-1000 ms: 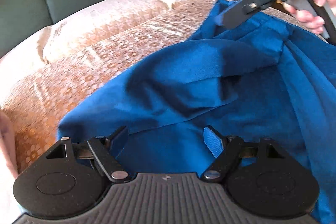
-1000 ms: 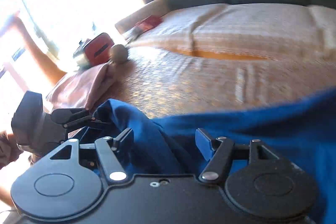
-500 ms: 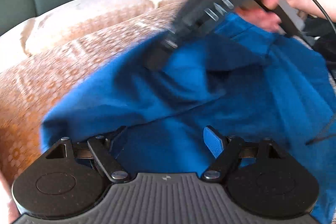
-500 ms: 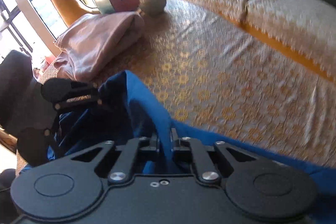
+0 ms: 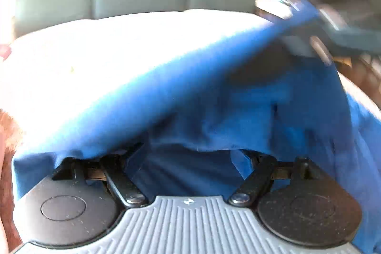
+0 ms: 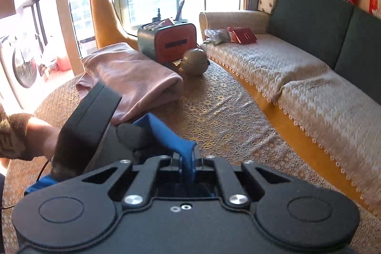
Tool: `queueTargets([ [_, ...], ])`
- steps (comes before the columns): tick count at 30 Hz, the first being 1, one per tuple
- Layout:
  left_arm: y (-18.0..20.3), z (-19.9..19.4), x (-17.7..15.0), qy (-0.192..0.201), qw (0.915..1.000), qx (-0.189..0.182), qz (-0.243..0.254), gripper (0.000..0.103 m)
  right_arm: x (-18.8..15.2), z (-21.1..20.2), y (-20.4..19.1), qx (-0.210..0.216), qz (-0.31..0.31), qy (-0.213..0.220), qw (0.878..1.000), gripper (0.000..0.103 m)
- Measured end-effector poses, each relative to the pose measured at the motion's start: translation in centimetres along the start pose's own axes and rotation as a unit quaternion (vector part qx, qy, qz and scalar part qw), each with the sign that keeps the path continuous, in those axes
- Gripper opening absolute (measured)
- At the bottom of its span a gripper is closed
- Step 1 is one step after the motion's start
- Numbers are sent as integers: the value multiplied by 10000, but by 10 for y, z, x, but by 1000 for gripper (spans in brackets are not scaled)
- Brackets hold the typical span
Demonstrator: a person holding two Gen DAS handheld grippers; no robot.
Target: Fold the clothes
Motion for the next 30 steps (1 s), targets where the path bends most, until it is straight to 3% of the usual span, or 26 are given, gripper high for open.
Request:
queueTargets([
  [3,-12,2,4,-285,9933,-121,-1116,78,-12,2,-11,-13,-83,-13,10000,103],
  [5,-14,-2,4,-300,9897,-350,-1355,78,-18,3,-10,-142,-34,12,9999,103],
  [10,6,-26,2,313,9989,-247,-263,78,-14,0,14,-261,441,104,9986,103],
  [14,18,-29,2,674,9971,259,218,78,-11,-2,25,-280,588,139,9978,103],
  [18,33,-17,1,652,9947,518,597,78,-11,-2,25,-251,689,201,9971,103],
  [21,31,-14,-3,687,9916,922,588,78,-13,-2,23,-229,712,229,9969,103],
  [25,15,-14,-10,681,9864,1490,118,78,-20,1,10,-100,671,257,9974,103],
  [29,5,-14,-15,518,9848,1648,188,78,-39,14,-6,16,595,63,9982,103],
  [30,3,-17,-16,468,9870,1531,150,78,-41,15,-5,33,680,61,9977,103],
])
Point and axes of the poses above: each gripper's, at about its wrist camera, not at the fingertips, and z roughly the way its jaws point, y to its right, x to its top, the point moved 2 cm from there along z, roughly the way its jaws point, and after that the axes turned 1 degree about z, right-handed, at the moved point
